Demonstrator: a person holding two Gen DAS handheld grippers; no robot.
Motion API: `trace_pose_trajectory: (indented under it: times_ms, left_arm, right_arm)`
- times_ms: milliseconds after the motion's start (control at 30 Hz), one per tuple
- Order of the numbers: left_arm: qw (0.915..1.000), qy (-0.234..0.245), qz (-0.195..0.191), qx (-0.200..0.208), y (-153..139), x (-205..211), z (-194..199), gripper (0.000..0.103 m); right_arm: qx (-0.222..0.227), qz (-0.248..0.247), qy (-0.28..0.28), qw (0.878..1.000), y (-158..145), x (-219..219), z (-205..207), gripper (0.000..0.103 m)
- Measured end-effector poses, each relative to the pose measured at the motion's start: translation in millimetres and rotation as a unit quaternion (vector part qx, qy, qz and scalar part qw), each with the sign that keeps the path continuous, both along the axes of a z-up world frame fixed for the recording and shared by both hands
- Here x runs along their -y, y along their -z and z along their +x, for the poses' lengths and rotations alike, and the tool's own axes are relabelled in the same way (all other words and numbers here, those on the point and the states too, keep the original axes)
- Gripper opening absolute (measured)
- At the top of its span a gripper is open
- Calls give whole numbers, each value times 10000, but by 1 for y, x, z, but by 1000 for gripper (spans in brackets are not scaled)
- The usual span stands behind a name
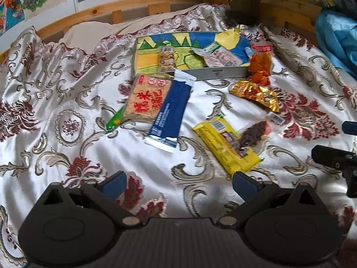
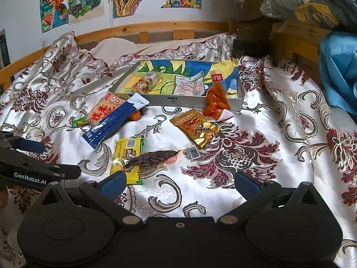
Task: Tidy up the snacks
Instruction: 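Move the left tool to the blue stick packet while the right tool approaches the brown jerky stick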
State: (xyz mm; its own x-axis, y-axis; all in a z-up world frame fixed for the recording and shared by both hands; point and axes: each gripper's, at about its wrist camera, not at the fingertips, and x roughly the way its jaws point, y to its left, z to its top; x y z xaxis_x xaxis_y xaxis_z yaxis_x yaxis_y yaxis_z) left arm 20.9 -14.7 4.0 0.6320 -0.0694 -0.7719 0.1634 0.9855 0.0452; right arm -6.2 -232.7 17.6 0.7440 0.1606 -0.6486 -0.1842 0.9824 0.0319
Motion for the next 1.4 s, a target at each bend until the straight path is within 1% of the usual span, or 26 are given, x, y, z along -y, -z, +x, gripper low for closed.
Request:
trace_pose_trajectory:
  times_ms: [167, 267, 433, 533, 633, 700, 767, 900, 1033, 1133, 1200, 1267, 1400]
  left_arm:
    - [10000, -98, -12, 3, 5, -7, 8, 103]
    - [9999, -87, -12, 87, 6, -11, 13, 103]
    - [9996, -77, -250, 94, 10, -19, 26, 103]
    - [9992, -39, -364, 152, 12, -23, 34, 103]
    - [9989, 127, -379, 224, 16, -23, 46, 103]
    - [9988, 268, -378, 147, 20, -24, 59, 103]
    - [9988, 299, -380, 85, 23, -24, 69, 103]
    - [9979, 467, -434, 129, 27, -27, 85, 103]
    - [9968, 688, -317, 237, 31, -23, 97, 103]
    - [9958, 848, -267, 236, 37, -21, 105, 103]
    - [9948, 941, -265, 274, 39, -19, 109, 101]
    - [9938, 1039, -257, 307, 40, -17, 112, 95]
    - [9914, 1254, -68, 365, 39, -10, 112, 88]
  right_arm:
    - [-119, 69, 41, 9999, 5, -1, 11, 102]
    - [-205, 148, 43, 9997, 8, -3, 16, 102]
    - [-291, 233, -72, 9993, 16, -6, 25, 102]
    - [-435, 374, -133, 9983, 23, -6, 33, 102]
    - [-612, 530, -174, 9966, 31, -6, 43, 102]
    - [-696, 605, -265, 9954, 34, -9, 47, 102]
    - [-777, 653, -380, 9941, 35, -12, 52, 102]
    - [-957, 771, -578, 9907, 39, -17, 60, 102]
    - [-1216, 984, -527, 9863, 48, -14, 70, 102]
    - [-1316, 1264, -476, 9821, 53, -11, 78, 102]
    - [-1357, 1406, -447, 9797, 55, -11, 83, 101]
    - [-1381, 1503, -394, 9781, 57, -11, 89, 95]
    - [-1282, 1635, -298, 9777, 58, -12, 98, 91]
